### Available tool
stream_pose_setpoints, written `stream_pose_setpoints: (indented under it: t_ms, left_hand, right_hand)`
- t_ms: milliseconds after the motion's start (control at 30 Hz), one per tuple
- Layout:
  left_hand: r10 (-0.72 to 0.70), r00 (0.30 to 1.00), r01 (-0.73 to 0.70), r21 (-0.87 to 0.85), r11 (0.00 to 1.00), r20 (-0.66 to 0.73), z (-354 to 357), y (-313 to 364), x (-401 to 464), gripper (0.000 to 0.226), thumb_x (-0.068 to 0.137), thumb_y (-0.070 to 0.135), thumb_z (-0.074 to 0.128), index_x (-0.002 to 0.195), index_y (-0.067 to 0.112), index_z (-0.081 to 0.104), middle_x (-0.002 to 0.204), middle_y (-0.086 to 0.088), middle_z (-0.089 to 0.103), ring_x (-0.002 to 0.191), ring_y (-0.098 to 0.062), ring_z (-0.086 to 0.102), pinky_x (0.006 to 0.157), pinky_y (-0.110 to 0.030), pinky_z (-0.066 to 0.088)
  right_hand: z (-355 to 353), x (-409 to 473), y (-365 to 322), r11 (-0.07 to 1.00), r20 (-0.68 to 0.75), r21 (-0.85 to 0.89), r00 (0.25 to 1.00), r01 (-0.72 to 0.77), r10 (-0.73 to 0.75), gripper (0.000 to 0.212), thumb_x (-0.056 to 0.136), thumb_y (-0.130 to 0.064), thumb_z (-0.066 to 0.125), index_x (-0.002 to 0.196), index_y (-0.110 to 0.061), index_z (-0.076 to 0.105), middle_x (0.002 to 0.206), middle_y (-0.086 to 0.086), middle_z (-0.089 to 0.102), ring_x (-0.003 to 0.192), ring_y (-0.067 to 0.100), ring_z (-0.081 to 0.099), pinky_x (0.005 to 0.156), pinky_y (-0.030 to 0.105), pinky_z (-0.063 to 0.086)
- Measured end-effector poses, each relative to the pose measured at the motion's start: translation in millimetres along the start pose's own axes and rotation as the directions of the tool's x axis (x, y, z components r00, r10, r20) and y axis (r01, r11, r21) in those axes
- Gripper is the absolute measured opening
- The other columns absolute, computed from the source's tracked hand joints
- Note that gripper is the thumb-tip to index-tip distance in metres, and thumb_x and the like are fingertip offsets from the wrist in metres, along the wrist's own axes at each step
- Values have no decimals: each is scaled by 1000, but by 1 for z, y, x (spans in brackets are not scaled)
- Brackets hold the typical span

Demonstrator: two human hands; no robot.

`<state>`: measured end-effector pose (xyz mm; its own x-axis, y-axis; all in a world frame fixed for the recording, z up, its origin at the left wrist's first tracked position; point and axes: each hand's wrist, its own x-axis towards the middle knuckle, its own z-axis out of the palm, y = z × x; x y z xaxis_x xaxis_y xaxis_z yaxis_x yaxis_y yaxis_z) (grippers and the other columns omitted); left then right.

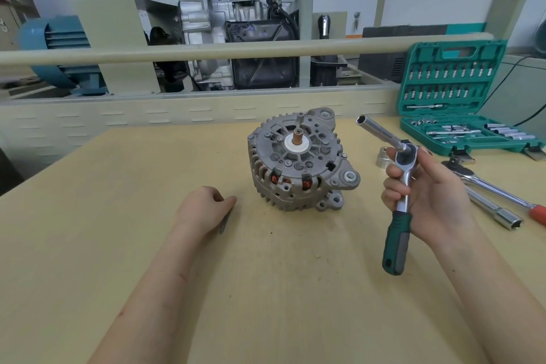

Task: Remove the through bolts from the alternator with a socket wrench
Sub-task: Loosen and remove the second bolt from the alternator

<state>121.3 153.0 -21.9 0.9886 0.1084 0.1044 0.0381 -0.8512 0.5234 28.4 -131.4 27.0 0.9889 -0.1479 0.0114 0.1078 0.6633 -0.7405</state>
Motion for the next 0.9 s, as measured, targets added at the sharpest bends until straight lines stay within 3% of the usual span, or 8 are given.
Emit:
stream_pose_setpoints:
  t_ms: [233,300,400,467,567,700,833,900]
  left_hand:
    - [2,1000,-3,-19,1000,-19,0,1,-1,27,85,35,54,71,13,56,70,-1,55,75,-24,52,60,-27,35]
    - [21,987,-34,-81,996,-160,0,2,-2,22,87,30,51,77,11,56,74,-3,56,74,-26,51,61,-27,34]
    - [50,899,-161,-220,962,-436,-3,7,-5,18,92,21,44,92,10,59,80,-3,55,71,-22,48,61,-27,31]
    - [88,871,-271,-323,907,-484,-2,14,-8,19,92,22,44,97,11,58,85,-1,58,69,-12,49,61,-23,32]
    - [143,894,-355,-476,805,-425,1,29,-19,39,86,41,50,116,17,52,100,6,56,82,3,51,62,-11,35]
    - [303,912,-408,-558,722,-275,9,48,-40,90,65,66,56,140,32,20,133,15,36,119,-2,39,93,-21,33]
    - [394,882,-470,-498,729,-257,17,61,-45,89,71,54,66,141,37,14,145,11,23,131,0,22,106,-24,23]
    - [377,892,-452,-500,738,-250,17,60,-44,83,73,49,65,140,36,18,146,9,21,127,4,23,100,-12,22]
  right_hand:
    - [1,0,1,1000,-4,7,1000,-6,6,31,91,-37,42,95,-11,60,57,-3,46,39,6,34,40,13,34]
    - [0,-1,0,1000,-6,16,1000,-9,9,31,91,-37,42,94,-12,60,57,-3,46,39,6,34,40,13,34]
    - [0,-1,0,1000,-10,23,1000,-14,14,31,91,-37,42,94,-11,60,57,-3,46,39,6,34,40,13,34]
    - [0,-1,1,1000,-11,24,1000,-14,14,32,91,-37,42,95,-11,60,57,-3,46,39,6,34,40,13,34]
    - [1,-1,1,1000,-13,19,1000,-17,18,32,91,-38,42,96,-12,60,56,-2,46,39,6,34,40,13,34]
    - [1,-1,1,1000,-12,20,1000,-24,25,32,91,-37,42,97,-11,60,56,-2,46,39,6,35,40,13,34]
    - [1,-1,1,1000,-11,19,1000,-18,19,31,92,-37,41,97,-11,58,56,-2,46,38,6,35,39,14,35]
    - [1,-1,0,1000,-9,20,1000,-18,18,31,92,-37,41,97,-11,59,56,-2,47,38,7,35,39,13,35]
